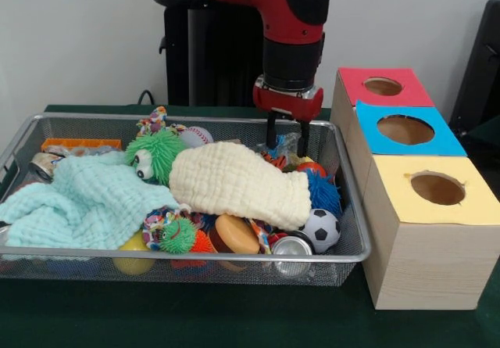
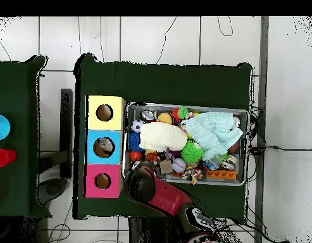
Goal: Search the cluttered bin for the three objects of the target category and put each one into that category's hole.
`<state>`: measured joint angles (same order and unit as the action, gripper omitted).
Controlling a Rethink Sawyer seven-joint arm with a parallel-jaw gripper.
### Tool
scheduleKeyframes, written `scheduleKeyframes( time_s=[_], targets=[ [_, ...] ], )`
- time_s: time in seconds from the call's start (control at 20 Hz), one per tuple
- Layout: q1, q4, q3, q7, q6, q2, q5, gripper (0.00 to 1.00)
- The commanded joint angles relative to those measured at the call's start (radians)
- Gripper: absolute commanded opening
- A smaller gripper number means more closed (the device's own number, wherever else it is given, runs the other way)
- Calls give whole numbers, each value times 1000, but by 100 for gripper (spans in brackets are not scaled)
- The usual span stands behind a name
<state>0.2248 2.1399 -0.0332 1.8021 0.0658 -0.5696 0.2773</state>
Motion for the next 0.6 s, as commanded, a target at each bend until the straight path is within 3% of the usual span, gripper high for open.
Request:
scheduleKeyframes(
  time_s=[0.05,0.45,0.6],
  targets=[
    [-62,14,-30,240,-256,-6,97,100],
    [-30,45,-72,233,-195,0,89,100],
    [-39,44,-50,237,-186,11,90,100]
  ],
)
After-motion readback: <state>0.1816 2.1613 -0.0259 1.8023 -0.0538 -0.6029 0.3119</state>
